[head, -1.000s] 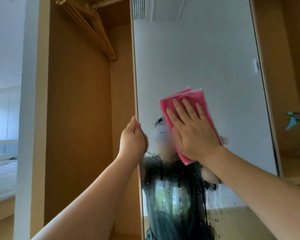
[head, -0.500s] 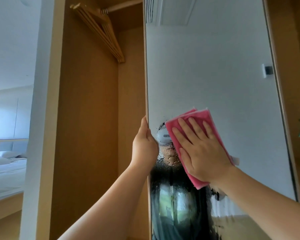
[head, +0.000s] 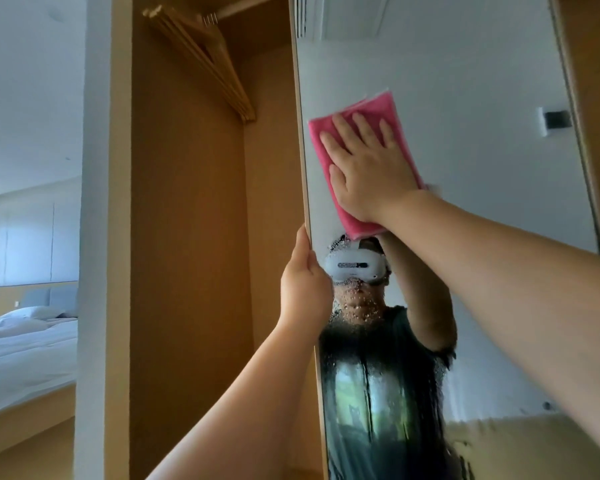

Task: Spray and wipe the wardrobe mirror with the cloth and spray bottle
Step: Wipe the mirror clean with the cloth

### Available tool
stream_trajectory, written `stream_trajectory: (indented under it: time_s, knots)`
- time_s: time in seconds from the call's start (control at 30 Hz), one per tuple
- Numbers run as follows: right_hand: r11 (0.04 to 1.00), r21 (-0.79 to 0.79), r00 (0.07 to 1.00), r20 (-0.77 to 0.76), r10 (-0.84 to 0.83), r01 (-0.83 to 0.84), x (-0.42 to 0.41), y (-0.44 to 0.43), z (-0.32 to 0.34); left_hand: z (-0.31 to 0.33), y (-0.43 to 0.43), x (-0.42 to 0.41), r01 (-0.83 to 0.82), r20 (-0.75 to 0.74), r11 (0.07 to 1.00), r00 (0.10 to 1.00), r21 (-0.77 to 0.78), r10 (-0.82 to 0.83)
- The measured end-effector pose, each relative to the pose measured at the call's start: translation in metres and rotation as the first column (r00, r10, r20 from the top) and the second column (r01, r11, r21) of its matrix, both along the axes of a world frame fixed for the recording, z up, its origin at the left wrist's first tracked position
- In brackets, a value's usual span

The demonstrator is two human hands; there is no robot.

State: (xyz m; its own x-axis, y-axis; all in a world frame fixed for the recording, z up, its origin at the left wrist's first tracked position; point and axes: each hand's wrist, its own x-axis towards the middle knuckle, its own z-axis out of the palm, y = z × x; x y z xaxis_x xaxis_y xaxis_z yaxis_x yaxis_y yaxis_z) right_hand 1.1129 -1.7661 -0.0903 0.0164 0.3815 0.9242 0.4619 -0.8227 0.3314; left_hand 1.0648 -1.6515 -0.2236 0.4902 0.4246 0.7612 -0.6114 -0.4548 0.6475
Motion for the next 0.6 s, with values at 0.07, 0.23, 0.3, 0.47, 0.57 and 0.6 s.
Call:
stream_trajectory:
  time_s: [0.07,0.23,0.3,0.47,0.57,0.6]
  knots:
    - [1.000,0.023,1.000,0.008,-0.011,0.011,-0.001,0.007,0.003,0.001,-0.001,-0.003,0.012,0.002,1.000,1.000,0.007,-0.012]
    - [1.000,0.007,0.999,0.029,-0.019,0.019,0.001,0.009,-0.011,0.002,-0.005,-0.009,-0.021,0.008,0.999,1.000,0.028,0.021]
    - [1.000,-0.010,1.000,0.030,-0.007,0.008,0.000,0.010,-0.019,0.002,-0.006,-0.010,-0.014,-0.001,0.999,1.000,0.036,0.014]
    - [0.998,-0.046,0.999,0.020,0.047,-0.046,-0.004,0.015,-0.047,0.001,-0.001,-0.009,-0.049,0.012,0.996,0.999,0.073,0.049]
    - [0.997,-0.048,0.998,0.009,0.067,-0.067,-0.004,0.017,-0.066,-0.001,0.002,-0.011,-0.024,0.007,0.996,1.000,0.080,0.024]
    - [0.996,-0.045,0.997,0.003,0.073,-0.073,-0.005,0.018,-0.072,-0.001,0.002,-0.012,-0.007,0.014,0.996,1.000,0.086,0.006]
